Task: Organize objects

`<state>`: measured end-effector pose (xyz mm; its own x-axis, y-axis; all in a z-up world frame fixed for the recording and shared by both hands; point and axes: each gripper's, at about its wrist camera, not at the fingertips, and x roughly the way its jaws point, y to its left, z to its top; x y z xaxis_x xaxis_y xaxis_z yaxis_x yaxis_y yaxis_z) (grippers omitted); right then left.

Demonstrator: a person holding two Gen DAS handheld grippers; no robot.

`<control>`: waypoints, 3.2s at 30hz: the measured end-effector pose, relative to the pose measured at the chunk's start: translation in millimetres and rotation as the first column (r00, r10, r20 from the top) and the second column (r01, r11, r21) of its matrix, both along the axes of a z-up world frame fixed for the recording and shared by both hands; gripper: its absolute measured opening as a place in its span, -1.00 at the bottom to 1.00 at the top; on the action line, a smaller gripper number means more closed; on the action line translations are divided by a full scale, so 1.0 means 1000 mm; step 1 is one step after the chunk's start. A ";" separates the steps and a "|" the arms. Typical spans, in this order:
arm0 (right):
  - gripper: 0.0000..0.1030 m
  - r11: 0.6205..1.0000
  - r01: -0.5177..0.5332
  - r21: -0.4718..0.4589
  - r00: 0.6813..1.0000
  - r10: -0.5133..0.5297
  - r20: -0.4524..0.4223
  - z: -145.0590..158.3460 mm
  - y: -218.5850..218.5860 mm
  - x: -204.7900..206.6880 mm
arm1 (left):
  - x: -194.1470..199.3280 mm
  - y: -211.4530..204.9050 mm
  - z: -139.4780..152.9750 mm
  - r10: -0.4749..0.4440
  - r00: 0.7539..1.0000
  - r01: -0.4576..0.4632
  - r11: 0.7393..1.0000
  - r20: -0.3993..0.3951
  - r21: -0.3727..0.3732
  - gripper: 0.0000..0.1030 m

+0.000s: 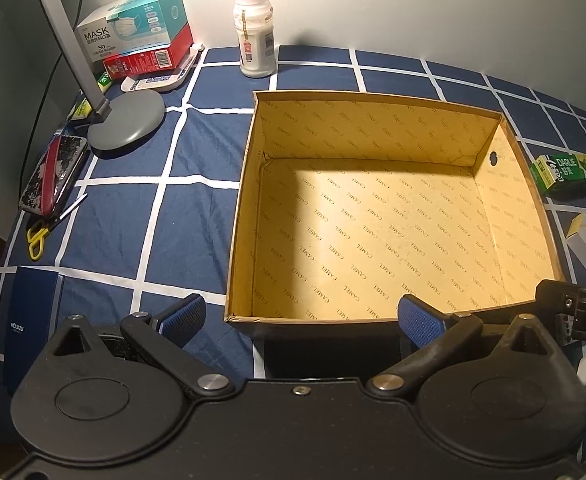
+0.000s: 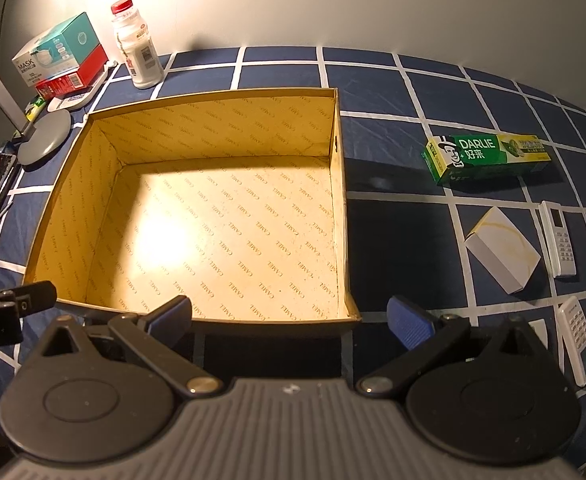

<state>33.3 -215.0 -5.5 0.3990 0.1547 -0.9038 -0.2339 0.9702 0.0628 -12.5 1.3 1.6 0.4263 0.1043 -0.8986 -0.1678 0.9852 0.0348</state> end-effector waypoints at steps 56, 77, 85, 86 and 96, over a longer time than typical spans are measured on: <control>1.00 0.996 0.088 0.015 0.994 -0.086 -0.066 -0.025 -0.202 0.030 | 0.013 -0.189 -0.033 -0.018 0.996 0.014 0.999 -0.083 -0.050 1.00; 1.00 0.998 0.014 0.058 0.971 0.001 -0.239 -0.096 -0.282 0.070 | 0.045 -0.301 -0.104 -0.037 0.976 0.014 0.994 -0.216 -0.109 1.00; 1.00 0.998 0.013 0.057 0.946 0.006 -0.325 -0.129 -0.284 0.083 | 0.057 -0.317 -0.132 -0.073 0.966 0.029 0.984 -0.249 -0.174 1.00; 1.00 0.998 0.014 0.058 0.943 0.006 -0.334 -0.132 -0.285 0.084 | 0.058 -0.318 -0.134 -0.079 0.963 0.032 0.983 -0.256 -0.183 1.00; 0.99 0.998 0.031 0.061 0.921 -0.004 -0.390 -0.151 -0.284 0.090 | 0.066 -0.331 -0.152 -0.119 0.949 0.045 0.968 -0.291 -0.248 1.00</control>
